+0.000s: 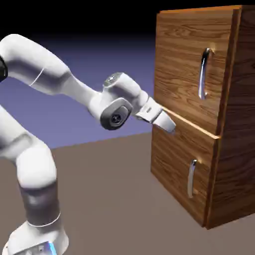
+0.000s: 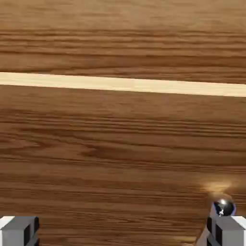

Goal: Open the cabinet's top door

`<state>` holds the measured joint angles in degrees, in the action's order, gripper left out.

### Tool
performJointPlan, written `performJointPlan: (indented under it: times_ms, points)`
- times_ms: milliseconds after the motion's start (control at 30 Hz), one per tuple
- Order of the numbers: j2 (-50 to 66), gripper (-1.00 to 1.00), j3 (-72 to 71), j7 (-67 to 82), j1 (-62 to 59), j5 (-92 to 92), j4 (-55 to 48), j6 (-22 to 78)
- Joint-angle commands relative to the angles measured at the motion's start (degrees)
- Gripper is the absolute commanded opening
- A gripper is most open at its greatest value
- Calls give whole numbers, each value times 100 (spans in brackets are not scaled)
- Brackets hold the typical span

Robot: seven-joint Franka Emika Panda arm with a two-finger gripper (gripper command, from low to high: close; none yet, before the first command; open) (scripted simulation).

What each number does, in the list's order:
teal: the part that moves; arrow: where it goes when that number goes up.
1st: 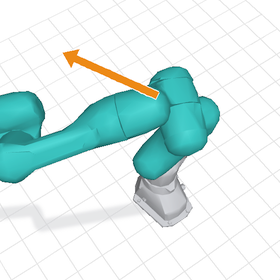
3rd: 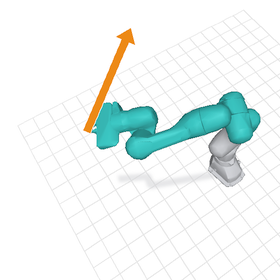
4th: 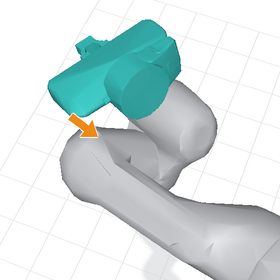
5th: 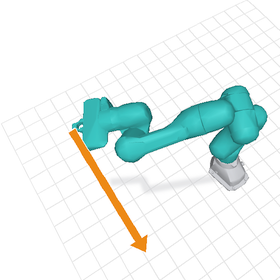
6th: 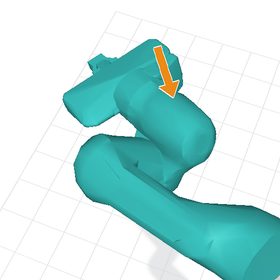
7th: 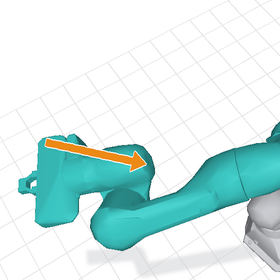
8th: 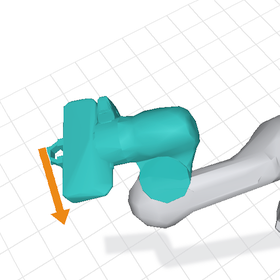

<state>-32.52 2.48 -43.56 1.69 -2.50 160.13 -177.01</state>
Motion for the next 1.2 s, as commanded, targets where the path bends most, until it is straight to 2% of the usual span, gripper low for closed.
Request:
performJointPlan:
  times_ms: [0, 433, 500, 667, 700, 1033, 1167]
  points:
    - [12, 0, 206, -91, 83, -208, -72, -250]
    - [161, 0, 2874, -1277, 1161, -2904, -1010, -3488]
    - [163, 0, 2905, -1291, 1174, -2935, -1021, -3525]
    - [1162, 0, 3118, -1572, 1543, -2845, -1814, -3779]
    - [1162, -100, 3118, -1572, 1543, -2845, -1814, -3779]
    - [535, -100, 1265, -870, -81, -1443, -974, -3710]
    - [389, -100, 552, -1193, -903, -1471, -810, -3722]
